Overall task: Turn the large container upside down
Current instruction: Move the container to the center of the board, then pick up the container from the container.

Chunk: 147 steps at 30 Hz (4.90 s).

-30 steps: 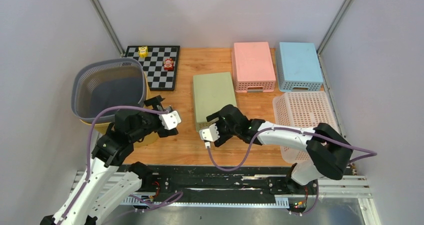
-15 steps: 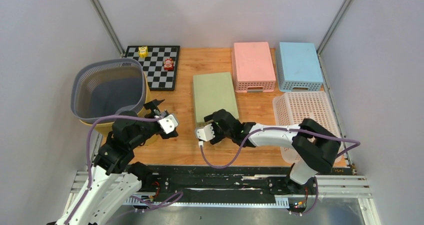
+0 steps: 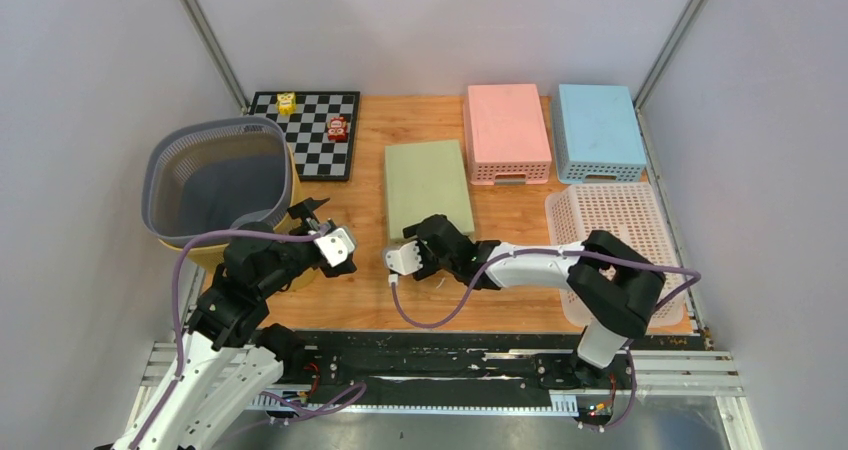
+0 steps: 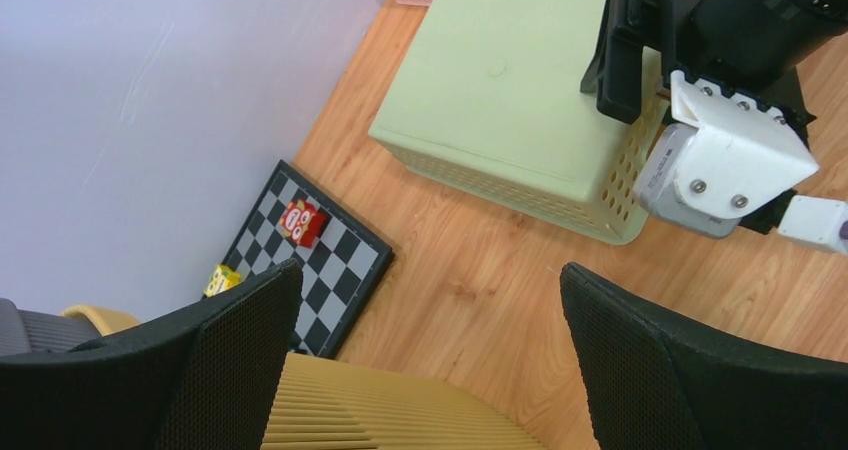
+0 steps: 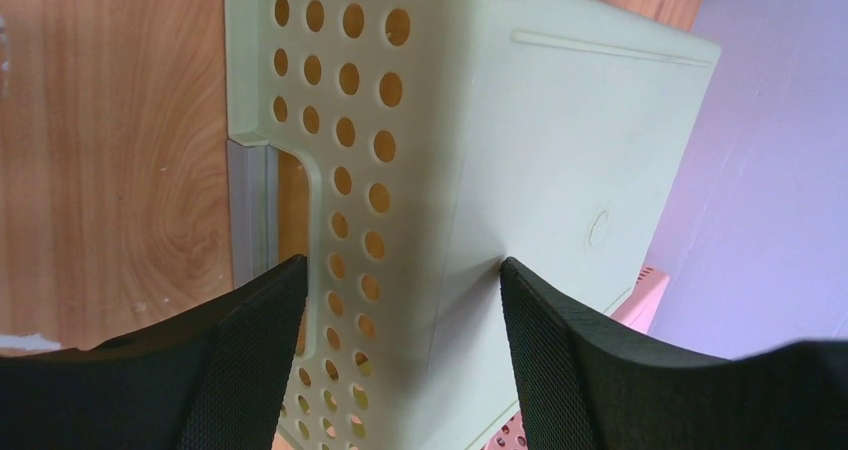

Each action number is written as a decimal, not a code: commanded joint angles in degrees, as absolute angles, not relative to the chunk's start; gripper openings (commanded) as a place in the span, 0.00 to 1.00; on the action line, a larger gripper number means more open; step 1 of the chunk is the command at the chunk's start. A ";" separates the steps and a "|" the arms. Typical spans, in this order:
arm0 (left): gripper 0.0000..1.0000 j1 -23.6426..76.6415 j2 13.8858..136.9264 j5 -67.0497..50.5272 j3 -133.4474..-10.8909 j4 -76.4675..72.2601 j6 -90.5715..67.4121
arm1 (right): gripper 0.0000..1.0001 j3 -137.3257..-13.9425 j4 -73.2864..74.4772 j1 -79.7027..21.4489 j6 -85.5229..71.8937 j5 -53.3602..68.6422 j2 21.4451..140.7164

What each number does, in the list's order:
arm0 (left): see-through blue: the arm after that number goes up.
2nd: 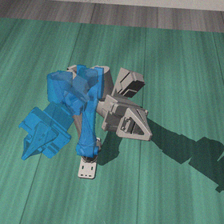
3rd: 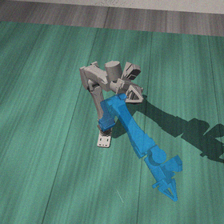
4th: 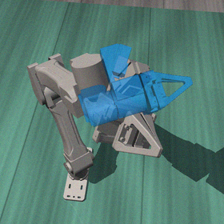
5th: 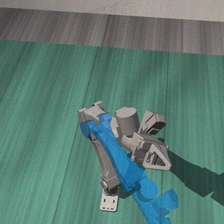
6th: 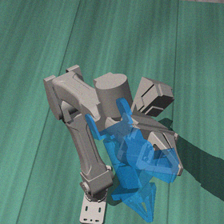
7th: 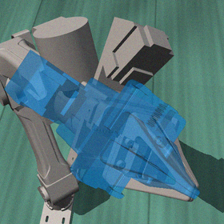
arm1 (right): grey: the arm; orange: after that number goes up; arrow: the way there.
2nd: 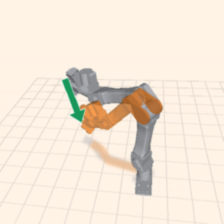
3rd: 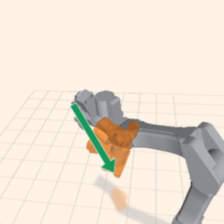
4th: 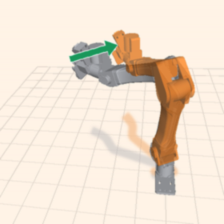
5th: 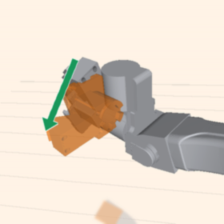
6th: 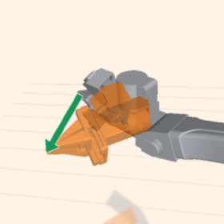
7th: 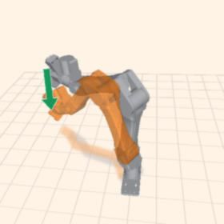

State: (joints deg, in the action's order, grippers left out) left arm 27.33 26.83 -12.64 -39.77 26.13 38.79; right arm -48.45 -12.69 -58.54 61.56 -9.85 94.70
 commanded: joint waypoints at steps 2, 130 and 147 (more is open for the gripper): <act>1.00 26.29 26.83 -12.74 -38.41 28.39 36.36 | 0.71 -52.32 -8.70 -57.86 61.14 -10.12 97.62; 0.00 8.70 65.46 10.00 -103.67 70.65 10.78 | 1.00 -68.97 21.88 -45.53 48.16 18.61 74.74; 0.00 8.75 59.64 8.55 -106.92 62.88 19.22 | 1.00 -69.85 22.07 -45.53 47.99 19.85 73.26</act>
